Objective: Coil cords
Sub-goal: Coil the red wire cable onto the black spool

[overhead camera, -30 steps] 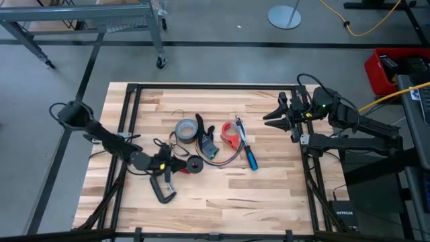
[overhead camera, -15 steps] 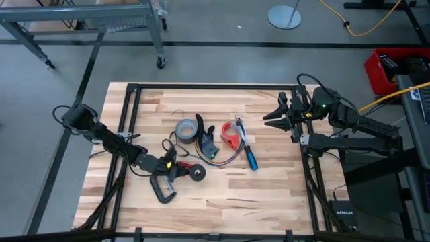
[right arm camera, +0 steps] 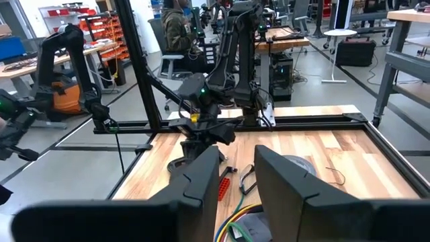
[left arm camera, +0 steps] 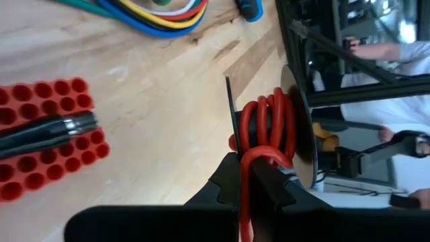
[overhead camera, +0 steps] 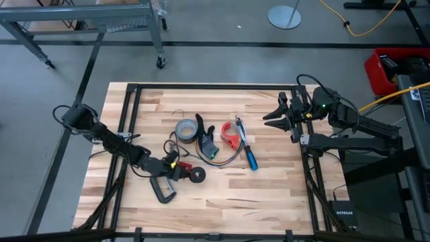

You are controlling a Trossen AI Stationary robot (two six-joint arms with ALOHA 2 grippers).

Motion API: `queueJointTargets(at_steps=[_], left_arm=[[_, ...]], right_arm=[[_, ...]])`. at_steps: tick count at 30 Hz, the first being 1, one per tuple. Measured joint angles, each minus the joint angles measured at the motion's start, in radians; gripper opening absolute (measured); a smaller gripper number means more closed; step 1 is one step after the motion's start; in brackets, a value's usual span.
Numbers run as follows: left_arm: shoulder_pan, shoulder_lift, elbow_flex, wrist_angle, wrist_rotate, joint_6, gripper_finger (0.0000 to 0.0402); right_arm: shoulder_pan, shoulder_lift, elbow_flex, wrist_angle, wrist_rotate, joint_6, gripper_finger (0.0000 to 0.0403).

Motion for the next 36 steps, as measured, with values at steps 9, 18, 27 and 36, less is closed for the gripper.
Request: queueJointTargets(at_steps=[9,18,27,36], left_arm=[[0.003,0.003,0.115,-0.248,0.002,-0.006,0.0000],[0.048,0.178,0.209,-0.241,0.097,-0.033,0.0000],[0.108,0.309,0.312,-0.266,0.190,-0.064,0.0000],[0.136,0.312,0.314,-0.326,0.238,-0.089,0.0018]], right_arm=[[0.000,0.021,0.000,-0.001,0.000,-0.002,0.0099],[0.000,0.059,-0.001,-0.001,-0.010,-0.004,0.0099],[0.000,0.067,-0.001,0.000,-0.026,-0.004,0.0099],[0.000,0.066,-0.001,-0.002,-0.074,-0.004,0.0099]])
